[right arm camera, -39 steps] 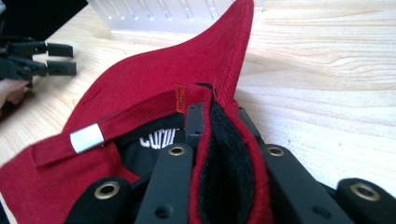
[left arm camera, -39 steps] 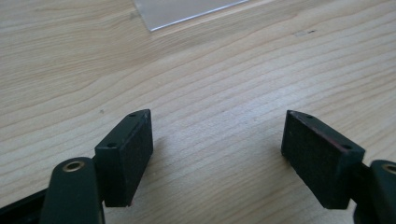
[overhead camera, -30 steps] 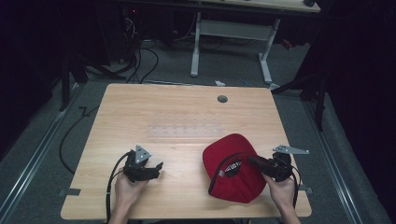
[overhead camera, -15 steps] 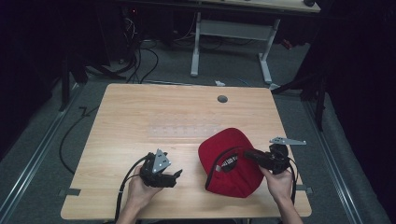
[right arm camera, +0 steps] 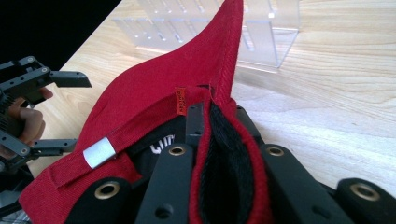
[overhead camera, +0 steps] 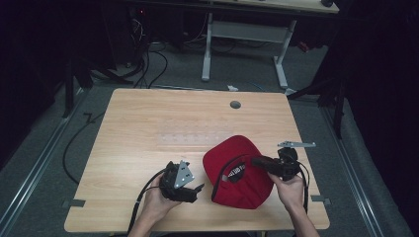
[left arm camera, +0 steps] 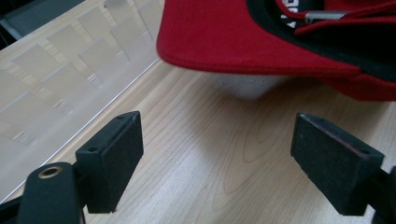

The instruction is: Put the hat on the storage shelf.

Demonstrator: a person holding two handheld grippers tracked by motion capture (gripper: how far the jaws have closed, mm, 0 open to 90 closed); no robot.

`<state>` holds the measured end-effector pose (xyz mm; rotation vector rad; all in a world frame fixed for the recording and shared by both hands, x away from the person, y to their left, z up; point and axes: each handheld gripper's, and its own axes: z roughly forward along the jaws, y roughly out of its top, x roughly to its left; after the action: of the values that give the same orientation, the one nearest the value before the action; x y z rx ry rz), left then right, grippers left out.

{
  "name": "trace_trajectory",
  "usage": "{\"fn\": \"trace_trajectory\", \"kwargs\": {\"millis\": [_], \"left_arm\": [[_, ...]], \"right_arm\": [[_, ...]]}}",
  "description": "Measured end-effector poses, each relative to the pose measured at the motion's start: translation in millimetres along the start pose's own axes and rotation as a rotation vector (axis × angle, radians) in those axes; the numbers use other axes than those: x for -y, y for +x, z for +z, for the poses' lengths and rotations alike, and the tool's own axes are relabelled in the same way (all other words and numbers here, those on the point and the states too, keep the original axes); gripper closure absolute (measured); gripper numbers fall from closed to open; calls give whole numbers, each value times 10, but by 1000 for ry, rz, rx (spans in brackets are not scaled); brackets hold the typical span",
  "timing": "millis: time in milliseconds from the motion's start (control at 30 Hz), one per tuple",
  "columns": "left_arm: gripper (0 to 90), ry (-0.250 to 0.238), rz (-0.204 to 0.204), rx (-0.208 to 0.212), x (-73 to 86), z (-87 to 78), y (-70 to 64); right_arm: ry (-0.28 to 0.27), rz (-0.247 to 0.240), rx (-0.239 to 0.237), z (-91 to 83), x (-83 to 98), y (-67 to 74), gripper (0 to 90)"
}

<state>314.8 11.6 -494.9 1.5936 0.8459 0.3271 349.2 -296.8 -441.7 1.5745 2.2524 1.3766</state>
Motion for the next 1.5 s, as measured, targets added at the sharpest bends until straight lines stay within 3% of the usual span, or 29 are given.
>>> {"fn": "trace_trajectory", "kwargs": {"millis": [500, 1133, 1200, 1233, 1300, 1433, 1500], "left_arm": [[174, 7, 116, 6, -2, 84, -153], [239, 35, 203, 5, 37, 89, -217], [284, 39, 213, 7, 40, 98, -226], [296, 38, 215, 7, 38, 104, -230], [316, 37, 219, 4, 23, 111, -236], [380, 30, 209, -4, 3, 93, -209], [458, 25, 202, -4, -20, 67, -180]], "right_arm": [[62, 3, -45, 118, -107, 104, 814], [132, 15, -59, 260, -174, 163, 813], [138, 18, -76, 277, -183, 171, 814], [149, 21, -109, 303, -188, 199, 814], [157, 3, -94, 333, -191, 260, 813], [152, 10, -107, 352, -202, 254, 813], [159, 5, -108, 363, -194, 262, 810]]}}
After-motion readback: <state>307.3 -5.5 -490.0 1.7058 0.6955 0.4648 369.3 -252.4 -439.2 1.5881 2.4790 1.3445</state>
